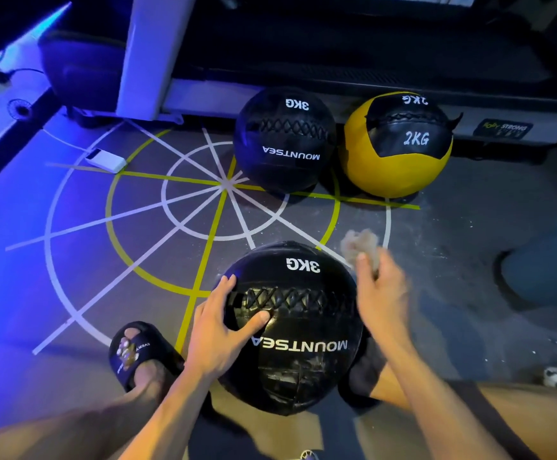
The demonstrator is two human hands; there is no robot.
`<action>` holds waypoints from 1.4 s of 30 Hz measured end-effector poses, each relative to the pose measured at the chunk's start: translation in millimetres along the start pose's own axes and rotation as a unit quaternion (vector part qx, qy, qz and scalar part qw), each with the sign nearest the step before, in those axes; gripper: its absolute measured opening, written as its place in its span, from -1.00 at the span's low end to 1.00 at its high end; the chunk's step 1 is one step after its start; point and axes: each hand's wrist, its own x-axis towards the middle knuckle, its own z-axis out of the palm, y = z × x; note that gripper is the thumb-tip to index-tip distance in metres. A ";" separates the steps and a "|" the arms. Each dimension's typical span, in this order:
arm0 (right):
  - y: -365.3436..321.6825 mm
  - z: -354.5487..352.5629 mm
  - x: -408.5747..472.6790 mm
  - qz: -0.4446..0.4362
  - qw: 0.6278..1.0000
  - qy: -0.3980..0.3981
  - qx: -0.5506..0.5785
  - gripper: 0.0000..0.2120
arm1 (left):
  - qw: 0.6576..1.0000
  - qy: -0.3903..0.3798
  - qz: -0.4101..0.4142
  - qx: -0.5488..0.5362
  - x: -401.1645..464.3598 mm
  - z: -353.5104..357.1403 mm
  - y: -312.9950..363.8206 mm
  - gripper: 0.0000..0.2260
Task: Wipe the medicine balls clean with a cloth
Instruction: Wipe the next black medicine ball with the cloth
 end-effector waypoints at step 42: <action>50.4 19.1 -12.7 -0.092 0.989 -0.115 -0.028 -0.70 | 0.996 -0.047 -0.017 -0.072 11.2 -22.9 -11.1 -0.16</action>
